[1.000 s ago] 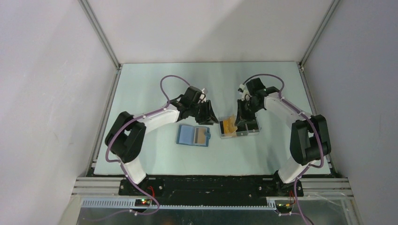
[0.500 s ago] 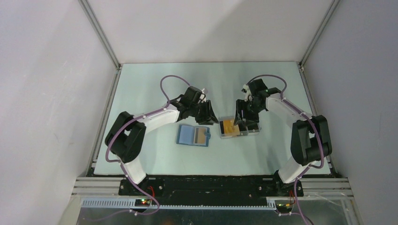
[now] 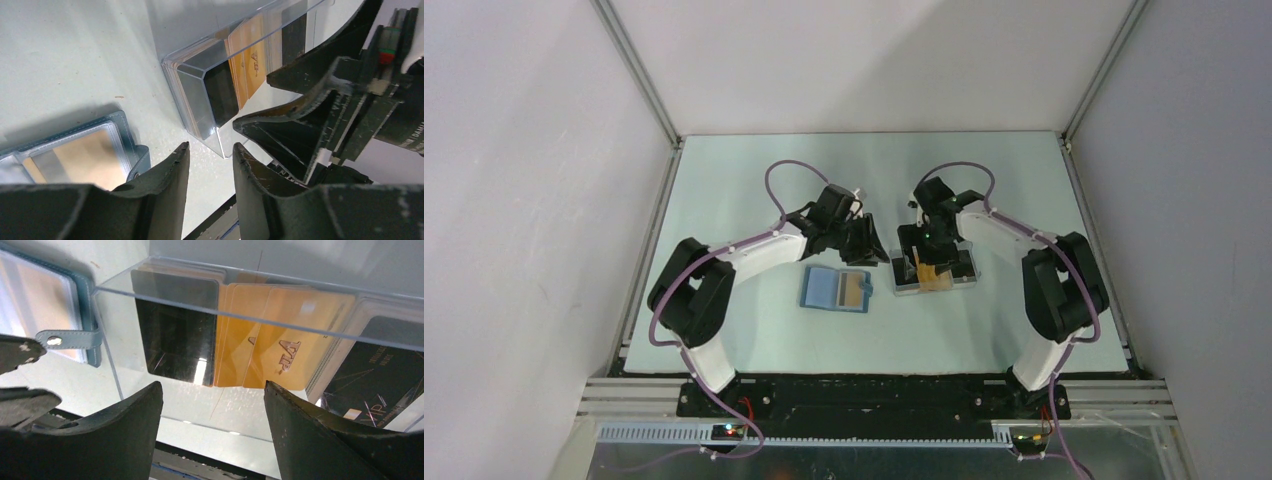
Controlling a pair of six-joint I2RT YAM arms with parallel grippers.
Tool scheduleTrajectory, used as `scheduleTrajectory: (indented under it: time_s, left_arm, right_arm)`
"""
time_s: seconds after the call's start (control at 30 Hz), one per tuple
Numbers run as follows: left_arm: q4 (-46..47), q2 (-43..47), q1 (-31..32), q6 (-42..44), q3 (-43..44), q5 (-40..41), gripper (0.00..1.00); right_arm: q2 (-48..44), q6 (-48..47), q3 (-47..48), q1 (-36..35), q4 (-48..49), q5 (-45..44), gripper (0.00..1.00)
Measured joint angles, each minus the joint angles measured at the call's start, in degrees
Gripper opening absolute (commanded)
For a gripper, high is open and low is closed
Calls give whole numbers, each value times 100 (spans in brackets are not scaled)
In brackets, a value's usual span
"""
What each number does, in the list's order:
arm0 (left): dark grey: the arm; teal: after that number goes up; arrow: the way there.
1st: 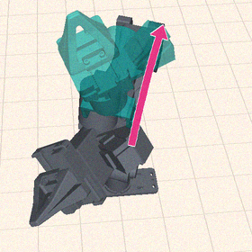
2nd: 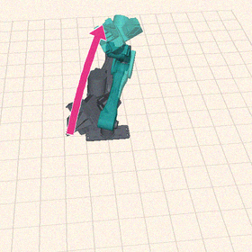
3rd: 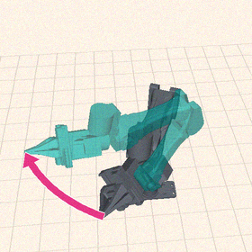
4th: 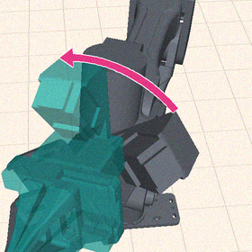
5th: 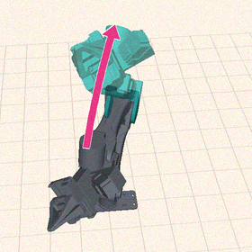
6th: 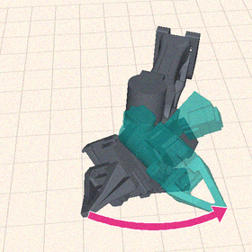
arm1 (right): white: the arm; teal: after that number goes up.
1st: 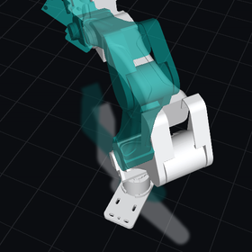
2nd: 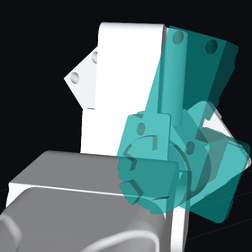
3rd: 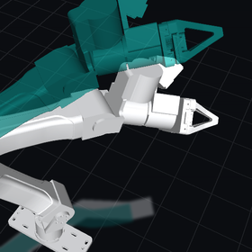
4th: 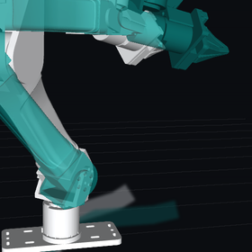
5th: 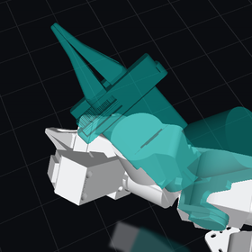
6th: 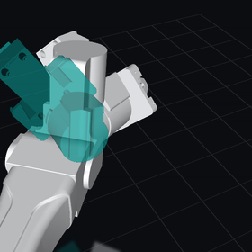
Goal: Put the credit cards into the card holder
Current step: Pick up the credit card from the storage box.
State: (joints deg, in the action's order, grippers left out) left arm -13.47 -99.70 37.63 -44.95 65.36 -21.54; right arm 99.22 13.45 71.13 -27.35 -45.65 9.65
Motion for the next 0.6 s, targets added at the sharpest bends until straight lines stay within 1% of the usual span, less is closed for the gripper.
scheduleTrajectory:
  time_s: [0.1, 0.2, 0.47, 0.6]
  left_arm:
    - [0, 0, 2, 0, 0, 22, 42]
    - [0, 0, 2, 0, 0, 28, 42]
    - [0, 0, 2, 0, 0, 26, 42]
    - [0, 0, 4, 0, 0, 28, 42]
  right_arm:
    - [133, 2, 59, -59, -9, -181, 76]
    - [146, 2, 63, -55, -50, -326, 72]
    - [184, -4, 101, -50, -122, -675, 70]
    - [249, -4, 101, 0, -129, -721, 67]
